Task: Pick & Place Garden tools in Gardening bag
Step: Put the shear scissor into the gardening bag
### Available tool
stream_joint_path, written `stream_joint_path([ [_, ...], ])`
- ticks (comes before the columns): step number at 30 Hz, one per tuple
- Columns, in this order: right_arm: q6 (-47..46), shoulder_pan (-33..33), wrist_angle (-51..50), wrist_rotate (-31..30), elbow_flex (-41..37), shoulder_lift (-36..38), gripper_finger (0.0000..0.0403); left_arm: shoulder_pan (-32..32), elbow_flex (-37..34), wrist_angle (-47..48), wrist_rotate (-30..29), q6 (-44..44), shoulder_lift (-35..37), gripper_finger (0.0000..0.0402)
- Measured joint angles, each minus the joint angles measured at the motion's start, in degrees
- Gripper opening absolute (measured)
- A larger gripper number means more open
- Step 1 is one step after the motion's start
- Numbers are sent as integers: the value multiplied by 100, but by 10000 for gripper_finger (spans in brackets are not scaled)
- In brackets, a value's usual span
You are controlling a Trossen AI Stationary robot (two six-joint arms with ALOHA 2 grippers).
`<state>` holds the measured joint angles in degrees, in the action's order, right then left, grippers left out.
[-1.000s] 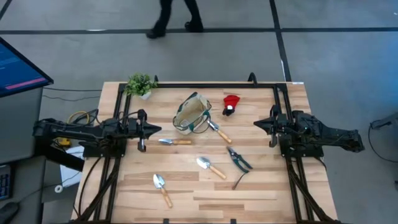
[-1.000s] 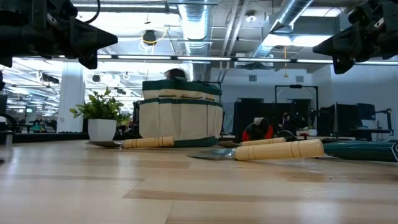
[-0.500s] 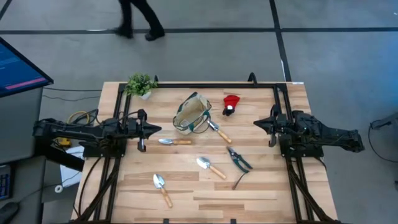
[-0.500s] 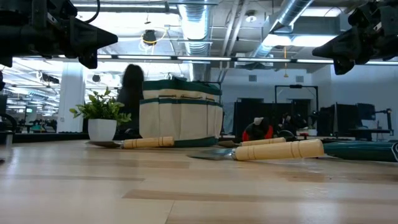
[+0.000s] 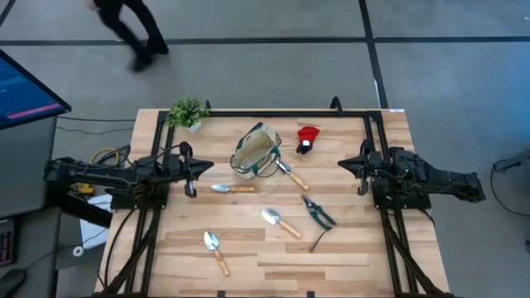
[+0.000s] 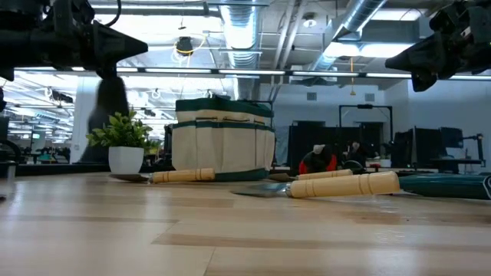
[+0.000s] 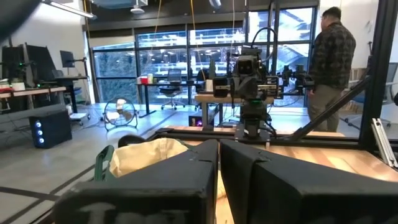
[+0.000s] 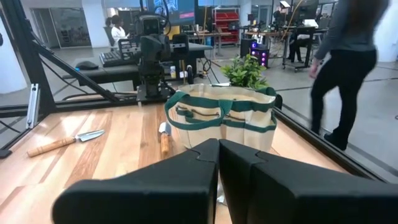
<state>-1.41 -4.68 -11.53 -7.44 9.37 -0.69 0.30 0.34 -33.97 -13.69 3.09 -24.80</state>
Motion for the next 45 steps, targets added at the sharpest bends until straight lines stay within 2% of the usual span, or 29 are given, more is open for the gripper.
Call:
stream_joint_path([
  [12,-35,2,7,-20,-2,2,6,0,0,-12,0,-48,-2,8],
  [17,-352,4,0,-338,-1,0,6,0,1,-40,0,-50,-2,8],
  [24,12,4,-37,-321,-1,0,6,0,2,-40,0,-52,-2,8],
  [33,46,4,-468,-332,-1,0,6,0,2,-40,1,-52,-2,8],
  [45,30,4,-216,-320,-2,0,6,0,1,-47,2,-54,-1,8],
])
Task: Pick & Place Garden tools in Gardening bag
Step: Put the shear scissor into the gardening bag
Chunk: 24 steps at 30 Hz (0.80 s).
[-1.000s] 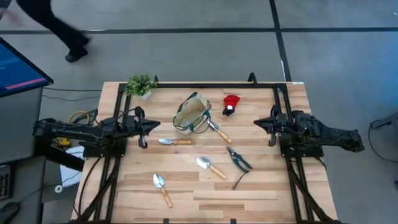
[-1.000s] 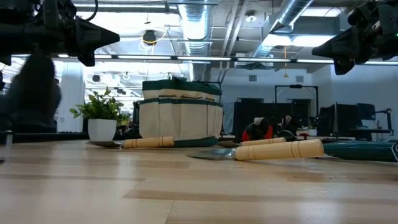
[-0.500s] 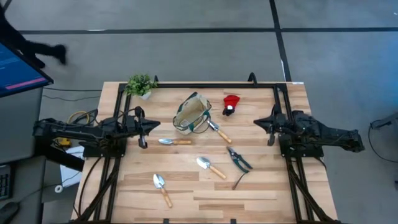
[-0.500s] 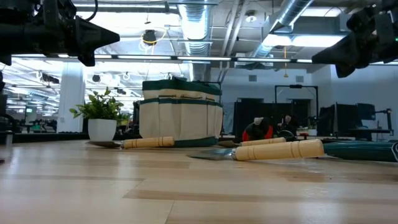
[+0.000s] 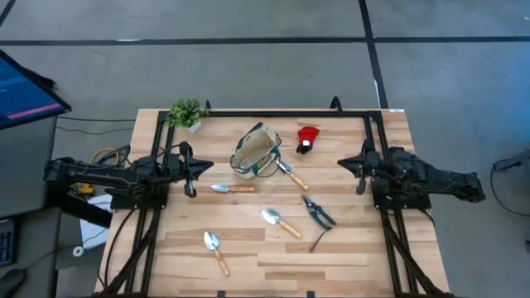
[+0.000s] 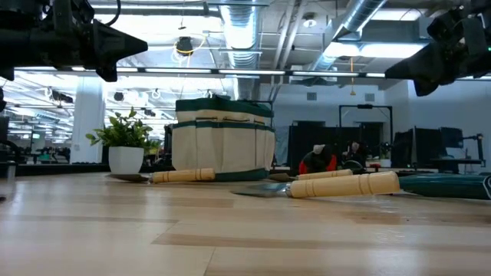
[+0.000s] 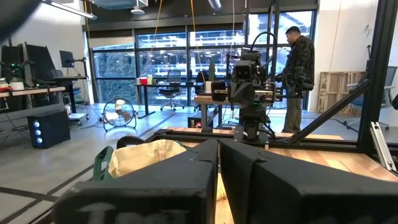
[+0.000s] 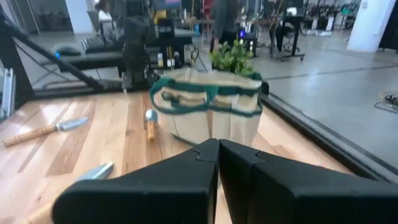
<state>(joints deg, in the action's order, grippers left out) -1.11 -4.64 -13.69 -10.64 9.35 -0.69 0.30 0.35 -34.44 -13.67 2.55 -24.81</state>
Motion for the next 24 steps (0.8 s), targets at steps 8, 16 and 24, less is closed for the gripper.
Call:
stream_joint_path([
  [8,-405,-4,411,-321,1,-272,1,0,0,-3,0,-145,0,8],
  [16,-449,-2,1340,-299,143,-1775,1,0,1,-4,0,-142,0,8],
  [24,336,-117,1209,-290,1004,-3062,0,-246,599,1194,2,244,-189,2],
])
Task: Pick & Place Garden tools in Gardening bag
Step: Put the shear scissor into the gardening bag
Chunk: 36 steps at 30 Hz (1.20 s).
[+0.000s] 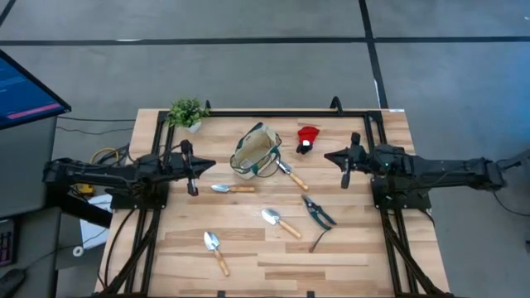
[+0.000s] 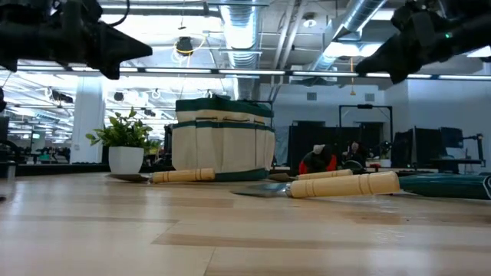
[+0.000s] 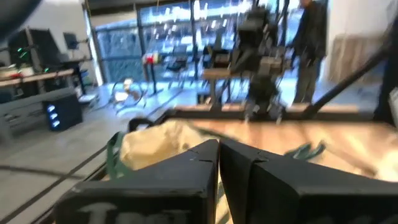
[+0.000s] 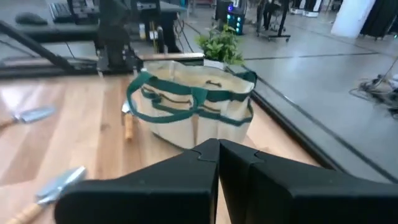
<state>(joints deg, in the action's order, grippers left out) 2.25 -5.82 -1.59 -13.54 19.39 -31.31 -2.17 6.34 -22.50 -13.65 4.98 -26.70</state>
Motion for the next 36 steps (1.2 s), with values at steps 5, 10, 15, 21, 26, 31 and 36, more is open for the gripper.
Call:
stream_joint_path([
  [5,-357,-216,-541,196,160,-266,0,-495,256,542,-2,177,-229,2],
  [10,-941,-288,-798,535,156,-404,0,-777,263,530,150,167,-230,2],
  [15,-1318,-283,-940,739,156,-487,0,-816,263,517,405,165,-229,1],
  [21,-1103,-294,-910,728,156,-556,0,-816,265,485,407,165,-229,1],
  [26,-785,-294,-793,750,156,-553,0,-816,265,476,409,165,-229,1],
  [31,-1060,-278,-772,769,156,-549,0,-816,265,462,412,132,-229,1],
  [36,-1018,-278,-773,756,156,-549,0,-814,265,447,415,12,-229,2],
])
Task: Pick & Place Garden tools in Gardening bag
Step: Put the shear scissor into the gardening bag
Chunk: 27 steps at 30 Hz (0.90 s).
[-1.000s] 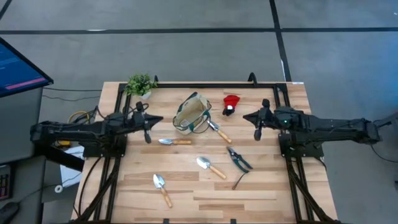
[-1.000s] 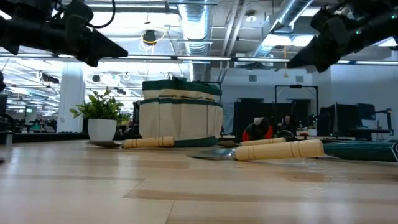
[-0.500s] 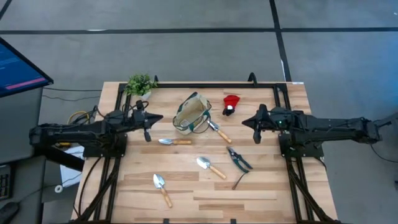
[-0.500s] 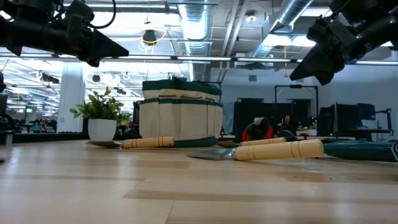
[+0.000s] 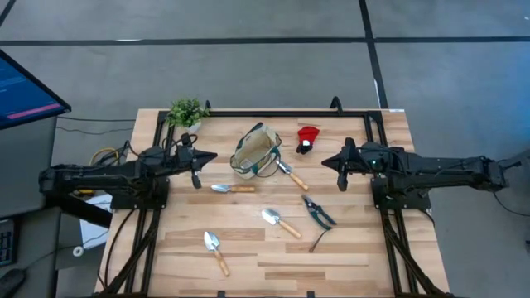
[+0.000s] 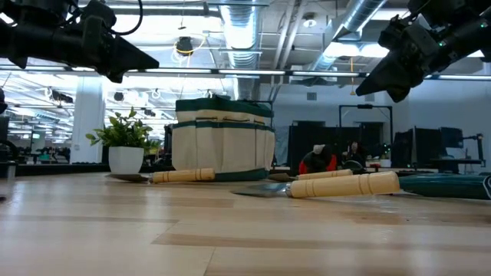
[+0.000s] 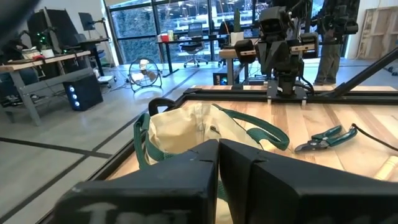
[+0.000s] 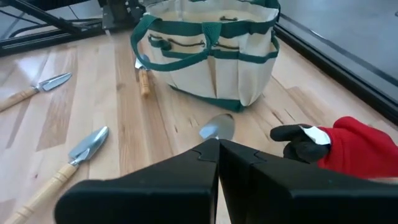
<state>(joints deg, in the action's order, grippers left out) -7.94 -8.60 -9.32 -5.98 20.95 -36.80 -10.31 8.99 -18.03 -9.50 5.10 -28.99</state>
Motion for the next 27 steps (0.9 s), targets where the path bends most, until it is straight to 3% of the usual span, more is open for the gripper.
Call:
stream_joint_path([
  [10,233,-7,0,-4,0,0,0,0,2,-4,-2,0,0,2],
  [21,-107,5,-34,15,0,2,0,0,2,-4,-15,46,0,2],
  [27,-206,333,-232,-27,0,2,0,0,-11,-2,-17,4,0,2],
])
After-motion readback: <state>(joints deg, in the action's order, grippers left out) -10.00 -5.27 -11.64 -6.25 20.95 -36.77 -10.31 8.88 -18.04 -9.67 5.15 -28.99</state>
